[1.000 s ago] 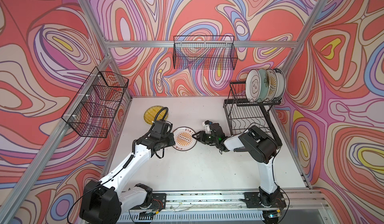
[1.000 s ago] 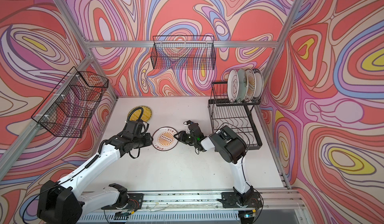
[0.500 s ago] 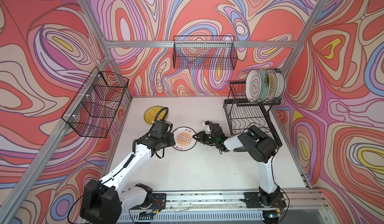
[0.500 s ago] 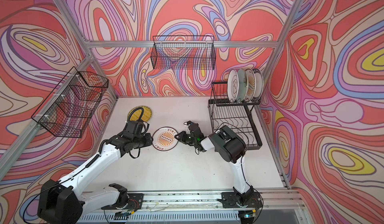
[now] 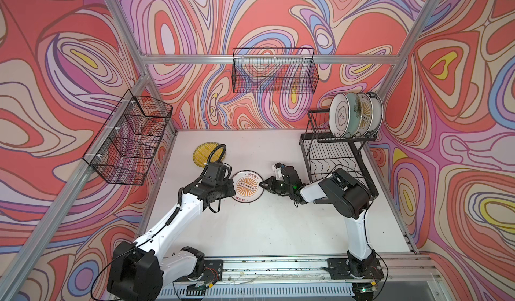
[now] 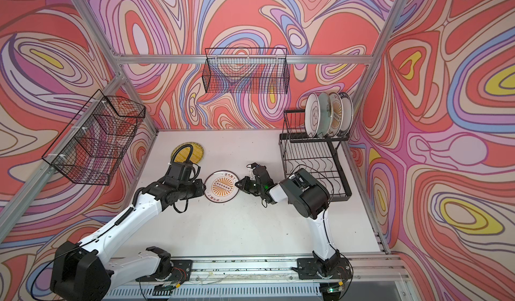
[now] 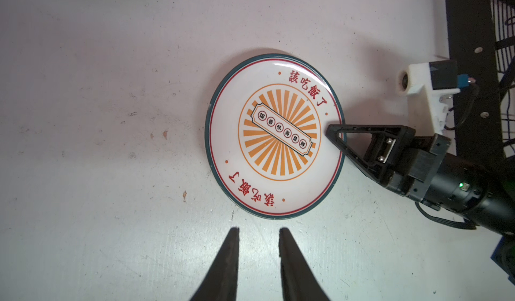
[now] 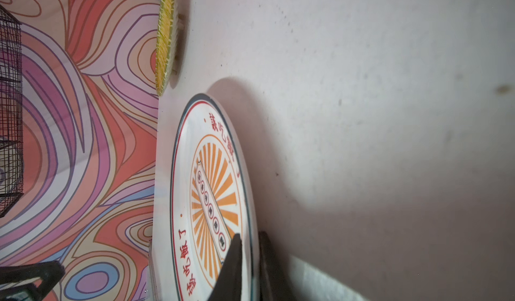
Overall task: Load plates into a dish rack
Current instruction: Pick up the plate from the center of the table.
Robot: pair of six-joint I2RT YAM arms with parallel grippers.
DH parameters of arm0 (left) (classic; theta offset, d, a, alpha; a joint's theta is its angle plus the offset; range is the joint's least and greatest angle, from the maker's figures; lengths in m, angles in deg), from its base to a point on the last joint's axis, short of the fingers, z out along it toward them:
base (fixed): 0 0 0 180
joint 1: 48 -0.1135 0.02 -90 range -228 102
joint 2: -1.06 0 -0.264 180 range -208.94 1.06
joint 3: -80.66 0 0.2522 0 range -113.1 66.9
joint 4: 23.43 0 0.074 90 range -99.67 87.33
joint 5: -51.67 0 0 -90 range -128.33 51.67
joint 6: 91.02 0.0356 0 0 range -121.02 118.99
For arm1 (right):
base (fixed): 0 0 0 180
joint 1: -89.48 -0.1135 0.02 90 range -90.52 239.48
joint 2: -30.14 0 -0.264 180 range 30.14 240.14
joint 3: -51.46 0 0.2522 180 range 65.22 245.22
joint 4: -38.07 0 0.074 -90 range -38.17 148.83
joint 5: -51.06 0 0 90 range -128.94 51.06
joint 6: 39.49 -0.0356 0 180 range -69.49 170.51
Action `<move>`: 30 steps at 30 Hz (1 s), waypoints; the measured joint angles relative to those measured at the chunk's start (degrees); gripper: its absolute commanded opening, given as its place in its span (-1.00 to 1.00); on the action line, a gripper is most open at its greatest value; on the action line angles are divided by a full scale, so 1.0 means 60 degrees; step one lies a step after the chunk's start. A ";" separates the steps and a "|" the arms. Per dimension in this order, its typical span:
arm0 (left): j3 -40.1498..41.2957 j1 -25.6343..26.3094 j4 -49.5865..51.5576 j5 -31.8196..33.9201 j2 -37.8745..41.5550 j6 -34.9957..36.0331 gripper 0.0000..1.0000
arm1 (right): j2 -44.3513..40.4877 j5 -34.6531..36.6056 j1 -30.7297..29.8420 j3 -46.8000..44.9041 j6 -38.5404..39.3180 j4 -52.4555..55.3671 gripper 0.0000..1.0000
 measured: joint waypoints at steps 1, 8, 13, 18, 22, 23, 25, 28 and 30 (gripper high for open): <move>0.0011 0.0000 -0.0004 -0.0022 0.0004 0.0000 -0.42 | 0.0000 -0.0004 0.0000 0.0000 0.0000 0.0007 -0.80; 0.0018 0.0000 0.0007 -0.0022 0.0095 0.0000 -0.43 | 0.0000 -0.0007 0.0000 -0.0004 -0.0051 0.0051 -0.88; 0.0018 0.0000 0.0015 -0.0025 0.0317 0.0000 -0.43 | -0.0004 -0.0066 0.0026 -0.0007 -0.0157 0.0058 -0.92; 0.0018 0.0000 0.0018 -0.0029 0.0652 -0.0004 -0.43 | -0.0142 -0.0091 0.0066 -0.0055 -0.0142 0.0273 -0.96; 0.0018 0.0000 0.0022 -0.0036 0.0831 -0.0004 -0.43 | -0.0361 -0.0084 0.0091 -0.0160 -0.0058 0.0492 -1.00; 0.0018 0.0000 0.0022 -0.0040 0.0845 -0.0004 -0.43 | -0.0423 -0.0080 0.0106 -0.0178 -0.0029 0.0568 -1.00; 0.0018 0.0000 0.0022 -0.0062 0.0852 -0.0004 -0.43 | -0.0619 -0.0073 0.0146 -0.0251 0.0051 0.0787 -1.00; 0.0018 0.0000 0.0033 -0.0095 0.0860 -0.0004 -0.43 | -0.0958 0.0004 0.0211 -0.0379 0.0193 0.1191 -1.00; 0.0018 0.0000 0.0044 -0.0109 0.0882 -0.0007 -0.44 | -0.1249 0.0109 0.0255 -0.0448 0.0328 0.1545 -1.00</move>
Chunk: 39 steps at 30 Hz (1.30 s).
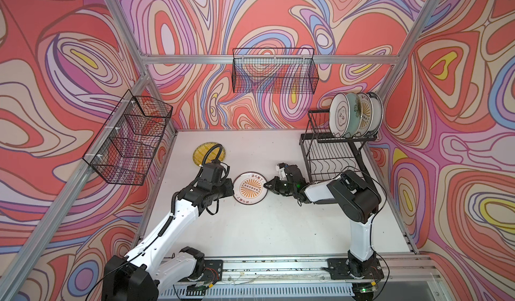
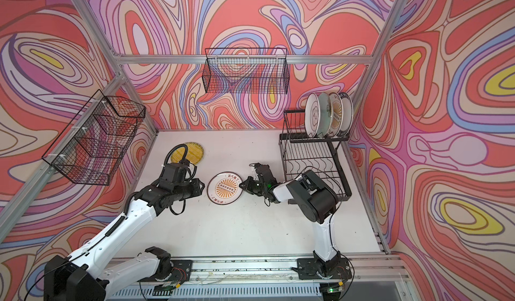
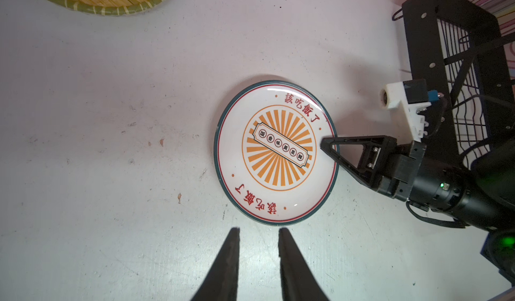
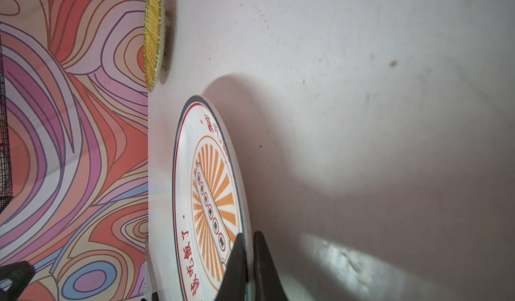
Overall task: Load plates into a dish rack
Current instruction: Pick up the plate from the center of the table.
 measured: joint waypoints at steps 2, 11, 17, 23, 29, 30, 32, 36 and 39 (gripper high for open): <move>0.0000 0.0000 0.0007 -0.0062 0.0040 0.0000 -0.44 | -0.0313 0.0124 0.0022 -0.0029 0.0142 0.0375 -1.00; 0.0000 0.0000 -0.0095 -0.0619 0.0160 -0.0193 -0.40 | -0.2339 0.0426 0.0299 -0.0153 0.0685 0.1479 -1.00; 0.0000 0.0000 -0.0426 -0.1257 0.0157 -0.0350 -0.38 | -0.3555 0.0404 0.0820 -0.0164 0.0976 0.1938 -1.00; 0.0018 0.0000 -0.0936 -0.1872 0.0069 -0.0539 -0.38 | -0.4251 0.0098 0.1184 -0.0164 0.1133 0.2313 -1.00; 0.0419 0.0000 -0.1978 -0.2725 0.0047 -0.0918 -0.37 | -0.4564 -0.0168 0.1184 -0.0164 0.1275 0.2594 -1.00; 0.0455 0.0000 -0.2109 -0.2830 0.0029 -0.0984 -0.37 | -0.4579 -0.0211 0.1184 -0.0164 0.1297 0.2597 -1.00; 0.0488 0.0000 -0.2382 -0.3027 -0.0033 -0.1111 -0.37 | -0.4619 -0.0306 0.1184 -0.0164 0.1348 0.2597 -1.00; 0.0488 0.0000 -0.2769 -0.3257 -0.0146 -0.1282 -0.37 | -0.4645 -0.0543 0.1184 -0.0168 0.1421 0.2590 -1.00; 0.0495 0.0000 -0.2962 -0.3370 -0.0222 -0.1392 -0.37 | -0.4659 -0.0714 0.1188 -0.0204 0.1435 0.2532 -1.00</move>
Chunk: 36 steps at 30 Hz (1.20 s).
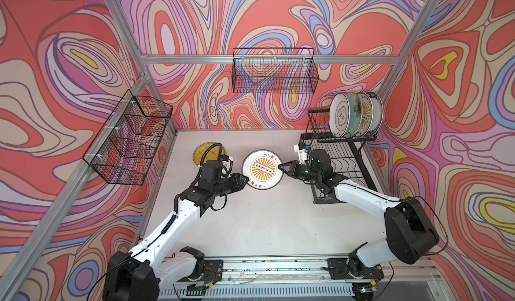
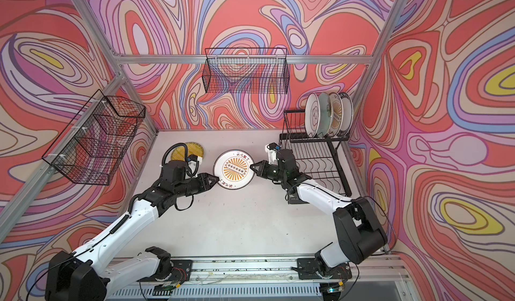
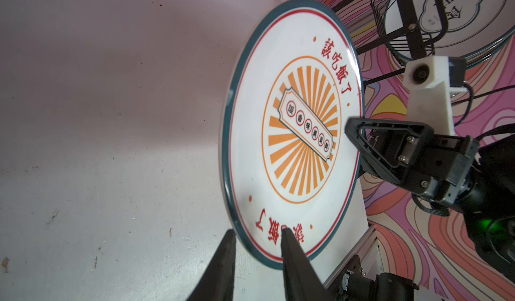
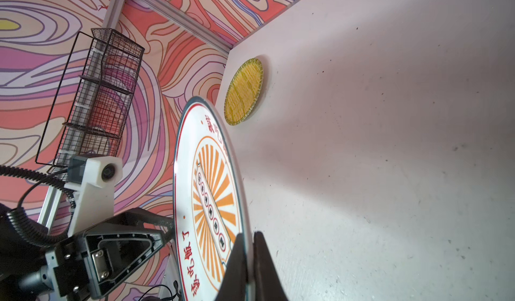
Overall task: Load plates into a dish rack
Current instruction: Pick up the plate from the center of the table.
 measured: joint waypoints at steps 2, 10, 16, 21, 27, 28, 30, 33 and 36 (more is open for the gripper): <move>0.0000 0.0000 -0.0102 -0.0051 -0.0062 -0.0080 -0.37 | -0.0029 -0.0113 0.0018 -0.0062 -0.0004 -0.0058 -1.00; 0.0000 0.0000 -0.0437 -0.0127 -0.0142 -0.0197 -0.42 | -0.0200 -0.0630 0.0018 -0.0131 0.0044 -0.0193 -1.00; 0.0004 0.0000 -0.0528 -0.0149 -0.0142 -0.0299 -0.52 | -0.0248 -0.0787 0.0018 -0.0131 0.0109 -0.0197 -1.00; 0.0066 0.0000 -0.0616 -0.0149 -0.0142 -0.0357 -0.61 | -0.0291 -0.0798 0.0018 -0.0189 0.0142 -0.0222 -0.98; 0.0120 -0.0025 -0.0718 -0.0255 -0.0138 -0.0550 -0.70 | -0.0291 -0.0798 0.0033 -0.0251 0.0138 -0.0240 -0.94; 0.0124 -0.0044 -0.0765 -0.0295 -0.0138 -0.0605 -0.72 | -0.0291 -0.0805 0.0047 -0.0251 0.0138 -0.0255 -0.93; 0.0124 -0.0069 -0.0878 -0.0339 -0.0138 -0.0725 -0.77 | -0.0291 -0.0809 0.0066 -0.0255 0.0138 -0.0302 -0.91; 0.0131 -0.0080 -0.1053 -0.0397 -0.0120 -0.0892 -0.84 | -0.0291 -0.0834 0.0109 -0.0255 0.0127 -0.0382 -0.90; 0.0240 -0.0095 -0.1264 -0.0423 -0.0066 -0.1020 -0.93 | -0.0295 -0.0834 0.0117 -0.0266 0.0113 -0.0444 -0.85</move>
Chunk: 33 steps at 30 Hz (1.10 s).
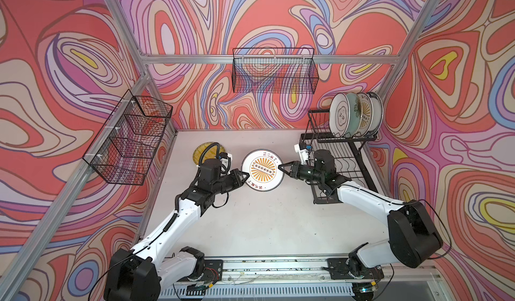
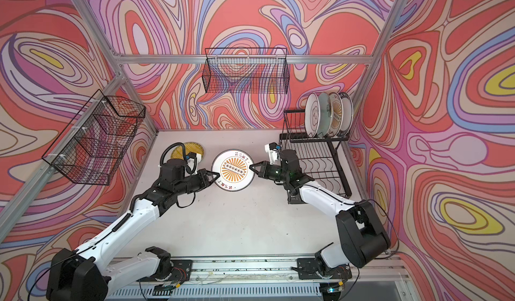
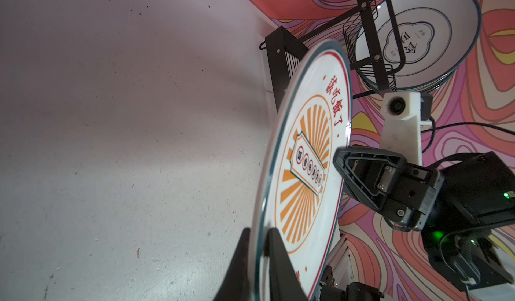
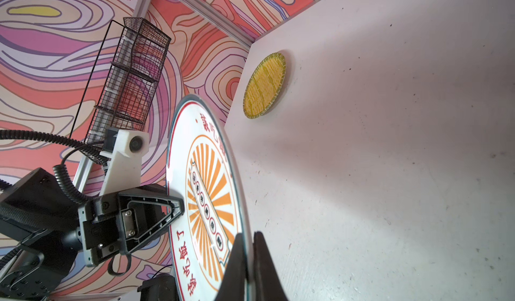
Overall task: Load plates into a dish rack
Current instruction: Pick up the plate from the center of the table.
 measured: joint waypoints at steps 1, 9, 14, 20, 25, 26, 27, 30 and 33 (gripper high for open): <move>0.0044 0.0000 -0.0102 -0.0029 0.0015 -0.0062 -0.96 | 0.0000 0.0007 0.0004 -0.0022 -0.0007 -0.0004 -0.82; 0.0721 0.0007 -0.1479 -0.0189 0.0040 -0.0561 -1.00 | 0.0000 0.0069 0.0000 -0.0346 -0.0229 -0.0233 -0.68; 0.0914 0.0004 -0.2200 -0.0302 -0.0226 -0.0885 -1.00 | -0.0004 0.0098 0.0011 -0.0517 -0.0503 -0.0736 -0.63; 0.0947 0.0007 -0.2903 -0.0488 -0.0532 -0.1206 -1.00 | -0.0004 0.0055 -0.0011 -0.0616 -0.0787 -0.1198 -0.61; 0.0951 0.0007 -0.3246 -0.0576 -0.0586 -0.1377 -1.00 | 0.0007 0.0004 -0.0109 -0.0616 -0.0882 -0.1435 -0.60; 0.0954 0.0007 -0.3297 -0.0586 -0.0586 -0.1413 -1.00 | 0.0022 -0.0015 -0.0135 -0.0612 -0.0885 -0.1468 -0.60; 0.0958 0.0007 -0.3344 -0.0597 -0.0586 -0.1424 -1.00 | 0.0040 -0.0040 -0.0171 -0.0612 -0.0900 -0.1515 -0.61; 0.1005 0.0004 -0.3497 -0.0623 -0.0616 -0.1501 -1.00 | 0.0168 -0.0102 -0.0266 -0.0605 -0.0969 -0.1665 -0.67; 0.1075 -0.0022 -0.3548 -0.0619 -0.0692 -0.1603 -1.00 | 0.0295 -0.0182 -0.0295 -0.0601 -0.1137 -0.1803 -0.77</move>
